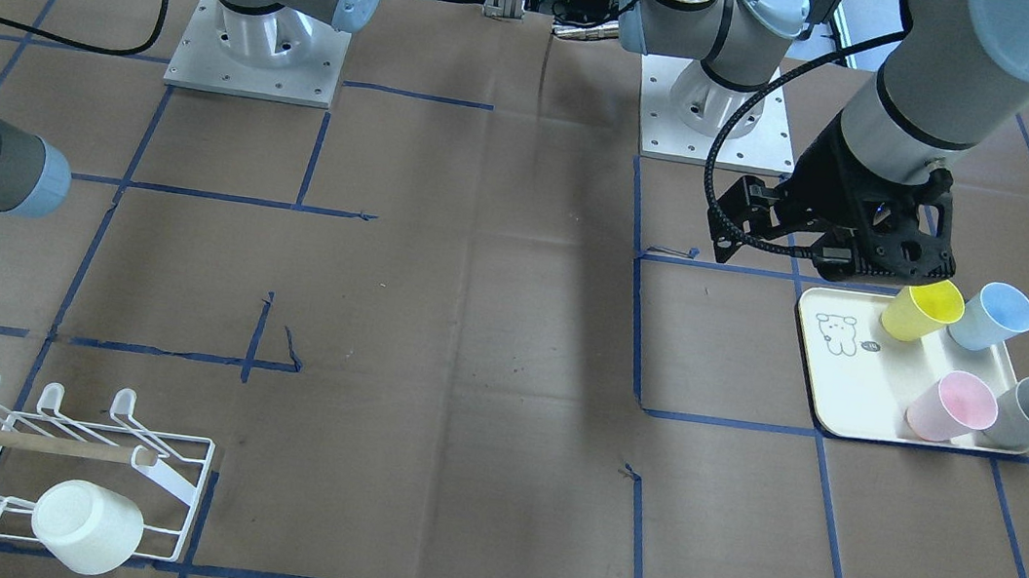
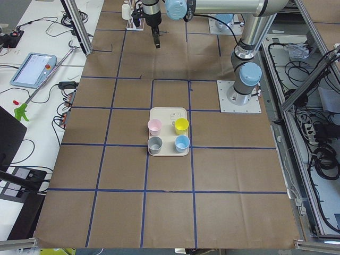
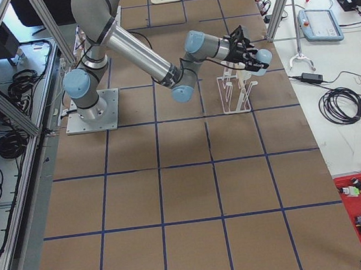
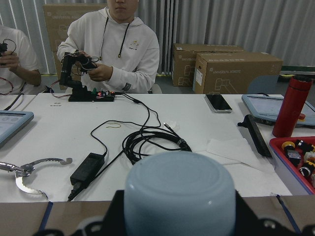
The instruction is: Transfer IKEA cup to right arm and place on rack
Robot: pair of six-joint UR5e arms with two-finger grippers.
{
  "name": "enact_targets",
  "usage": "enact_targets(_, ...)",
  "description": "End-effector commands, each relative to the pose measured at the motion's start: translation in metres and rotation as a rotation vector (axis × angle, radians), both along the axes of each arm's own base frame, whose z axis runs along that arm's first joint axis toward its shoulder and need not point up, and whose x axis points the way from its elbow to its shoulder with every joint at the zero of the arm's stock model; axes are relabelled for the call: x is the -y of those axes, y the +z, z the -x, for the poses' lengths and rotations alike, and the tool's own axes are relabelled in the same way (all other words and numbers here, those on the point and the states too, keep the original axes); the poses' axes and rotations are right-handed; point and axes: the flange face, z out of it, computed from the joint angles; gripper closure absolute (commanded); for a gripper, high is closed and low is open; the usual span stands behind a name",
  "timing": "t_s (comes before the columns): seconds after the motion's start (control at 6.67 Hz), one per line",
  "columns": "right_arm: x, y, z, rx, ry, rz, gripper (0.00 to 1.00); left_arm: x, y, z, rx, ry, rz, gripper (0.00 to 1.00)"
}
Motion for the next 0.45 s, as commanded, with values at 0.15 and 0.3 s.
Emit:
enact_targets(0.15,0.020,-0.043,0.002,0.011,0.005,-0.035,0.86,-0.001,0.001,0.007,0.002,-0.022,0.041,0.01)
enact_targets(0.3,0.021,-0.052,0.000,0.016,0.008,-0.049,0.86,-0.002,0.002,0.007,0.002,-0.024,0.043,0.01)
